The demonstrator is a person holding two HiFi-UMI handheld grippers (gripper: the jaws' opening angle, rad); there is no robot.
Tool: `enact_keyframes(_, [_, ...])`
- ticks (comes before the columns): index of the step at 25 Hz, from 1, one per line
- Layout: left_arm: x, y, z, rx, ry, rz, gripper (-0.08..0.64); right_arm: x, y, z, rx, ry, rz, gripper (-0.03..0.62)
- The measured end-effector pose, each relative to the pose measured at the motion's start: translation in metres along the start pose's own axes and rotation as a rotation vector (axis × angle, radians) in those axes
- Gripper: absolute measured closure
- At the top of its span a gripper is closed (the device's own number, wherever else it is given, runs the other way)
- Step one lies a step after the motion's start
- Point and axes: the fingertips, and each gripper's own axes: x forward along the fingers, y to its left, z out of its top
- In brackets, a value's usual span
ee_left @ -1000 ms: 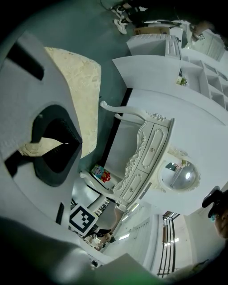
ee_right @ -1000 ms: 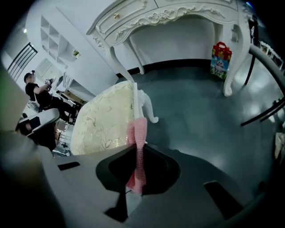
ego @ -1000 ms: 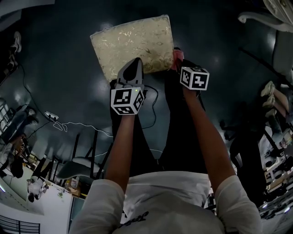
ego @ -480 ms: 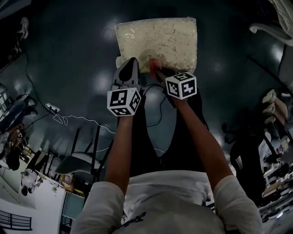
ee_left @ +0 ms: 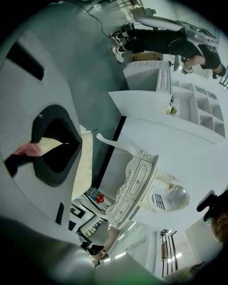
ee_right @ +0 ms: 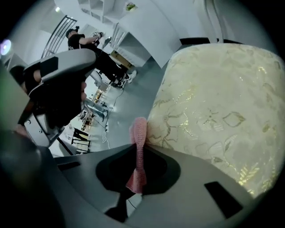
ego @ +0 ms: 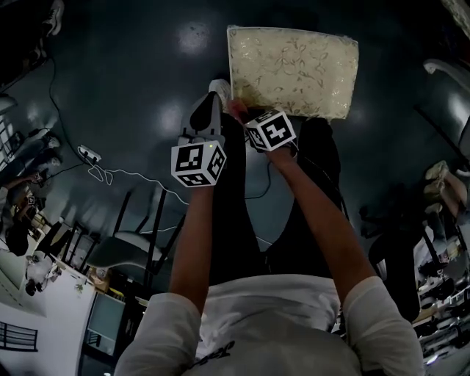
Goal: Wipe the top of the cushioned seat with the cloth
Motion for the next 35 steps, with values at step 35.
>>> enact_keyframes(35, [0.092, -0.222, -0.01, 0.072, 0.062, -0.207, 0.546, -0.201, -0.206, -0.117, -0.015, 0.057, -0.233, 0.566])
